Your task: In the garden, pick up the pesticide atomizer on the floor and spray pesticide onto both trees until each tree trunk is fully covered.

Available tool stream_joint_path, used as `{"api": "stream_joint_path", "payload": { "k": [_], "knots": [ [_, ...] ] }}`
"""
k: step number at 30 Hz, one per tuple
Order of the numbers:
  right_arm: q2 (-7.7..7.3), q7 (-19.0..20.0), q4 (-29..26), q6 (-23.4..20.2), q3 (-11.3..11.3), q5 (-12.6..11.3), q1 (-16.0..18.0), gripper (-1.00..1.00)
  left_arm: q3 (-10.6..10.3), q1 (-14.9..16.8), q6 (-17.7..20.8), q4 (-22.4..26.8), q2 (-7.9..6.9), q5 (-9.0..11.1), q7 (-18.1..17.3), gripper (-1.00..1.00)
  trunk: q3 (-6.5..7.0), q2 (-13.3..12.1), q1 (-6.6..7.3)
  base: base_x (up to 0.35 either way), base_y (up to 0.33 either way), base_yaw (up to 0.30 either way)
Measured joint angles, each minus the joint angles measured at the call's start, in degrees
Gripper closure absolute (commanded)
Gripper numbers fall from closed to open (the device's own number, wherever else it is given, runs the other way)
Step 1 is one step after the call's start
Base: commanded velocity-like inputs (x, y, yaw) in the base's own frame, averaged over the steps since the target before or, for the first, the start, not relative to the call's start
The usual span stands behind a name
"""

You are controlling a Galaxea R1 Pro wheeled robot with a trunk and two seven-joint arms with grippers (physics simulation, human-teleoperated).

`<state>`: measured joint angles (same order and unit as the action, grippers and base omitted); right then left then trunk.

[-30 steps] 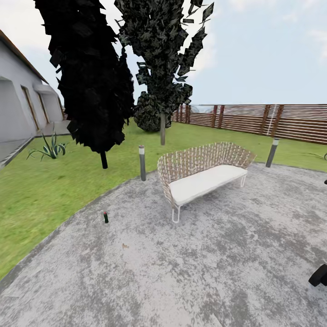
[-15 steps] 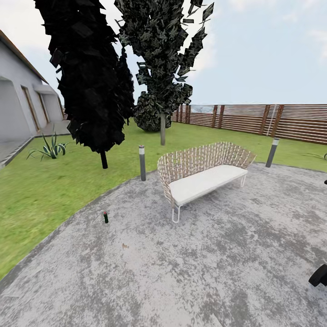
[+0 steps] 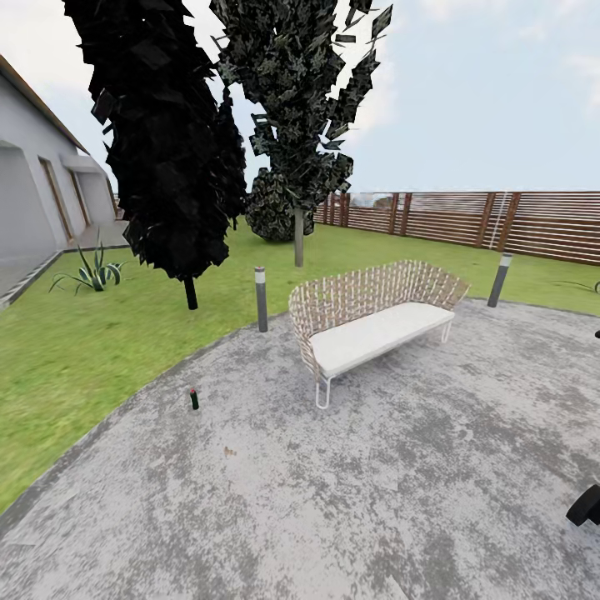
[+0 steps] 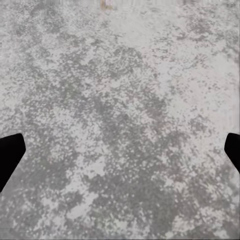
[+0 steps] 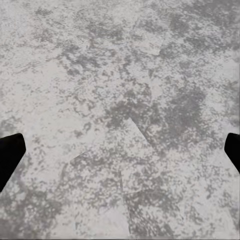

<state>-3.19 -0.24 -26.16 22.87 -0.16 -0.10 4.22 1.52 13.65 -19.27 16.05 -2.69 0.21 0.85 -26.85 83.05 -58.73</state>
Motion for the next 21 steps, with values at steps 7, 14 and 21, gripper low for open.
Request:
{"api": "stream_joint_path", "payload": {
  "k": [7,14,21],
  "knots": [
    [-0.12,0.46,2.12,0.27,0.25,0.25,1.32,-1.0,0.5,-2.57,-0.57,-0.41,-0.58,0.11,-0.02,-1.0,-0.02,0.0,0.0,0.0,0.0,0.0],
    [-0.22,0.06,2.24,0.42,0.18,0.29,1.38,-1.0,4.49,-2.96,-0.76,-0.54,-0.49,1.66,-0.12,-1.0,-0.05,0.0,0.01,0.034,0.0,0.053],
    [-0.22,0.0,2.51,0.43,0.22,0.33,1.38,-1.0,4.63,-2.98,-0.75,-0.56,-0.64,1.73,-0.11,-1.0,-0.27,0.01,0.03,0.301,0.0,0.248]
  ]
}}
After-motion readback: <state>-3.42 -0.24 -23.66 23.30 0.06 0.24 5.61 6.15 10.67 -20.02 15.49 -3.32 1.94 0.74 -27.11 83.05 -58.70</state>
